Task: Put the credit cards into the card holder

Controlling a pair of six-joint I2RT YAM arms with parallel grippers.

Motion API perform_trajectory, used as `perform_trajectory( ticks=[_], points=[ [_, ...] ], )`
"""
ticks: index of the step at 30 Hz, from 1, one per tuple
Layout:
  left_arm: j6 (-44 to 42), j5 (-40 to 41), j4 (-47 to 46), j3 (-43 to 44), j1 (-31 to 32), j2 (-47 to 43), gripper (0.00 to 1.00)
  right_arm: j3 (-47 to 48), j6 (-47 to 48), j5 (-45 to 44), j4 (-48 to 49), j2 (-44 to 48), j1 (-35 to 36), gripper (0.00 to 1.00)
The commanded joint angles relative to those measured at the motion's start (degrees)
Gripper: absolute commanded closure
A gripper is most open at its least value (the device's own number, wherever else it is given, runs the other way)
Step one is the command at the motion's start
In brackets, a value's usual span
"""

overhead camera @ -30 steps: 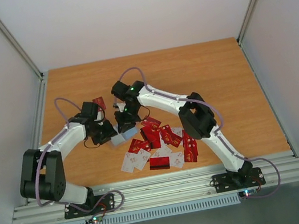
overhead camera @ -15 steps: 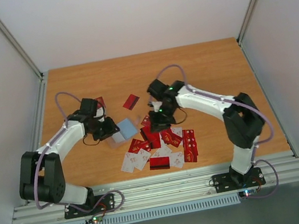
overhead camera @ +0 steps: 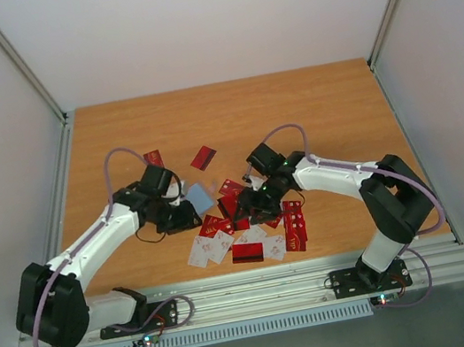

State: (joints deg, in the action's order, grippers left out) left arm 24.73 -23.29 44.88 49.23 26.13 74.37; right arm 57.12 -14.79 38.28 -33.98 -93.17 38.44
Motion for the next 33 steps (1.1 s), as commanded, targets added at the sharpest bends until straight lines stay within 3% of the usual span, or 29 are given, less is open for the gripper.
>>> perform_trajectory(
  ticks=[1,16,33],
  points=[
    [2.78,-2.05,1.09,-4.55,1.93,-2.08,0.64,-0.77,-3.87,1.3,8.13,-2.18,2.24,0.4],
    [7.41,0.13,-1.54,-6.28,9.81,4.51,0.78,0.93,1.07,1.95,9.76,-9.18,5.2,0.37],
    [8.08,3.9,-7.06,-11.06,10.91,13.84,0.88,2.87,3.32,3.18,11.21,-13.24,5.85,0.37]
  ],
)
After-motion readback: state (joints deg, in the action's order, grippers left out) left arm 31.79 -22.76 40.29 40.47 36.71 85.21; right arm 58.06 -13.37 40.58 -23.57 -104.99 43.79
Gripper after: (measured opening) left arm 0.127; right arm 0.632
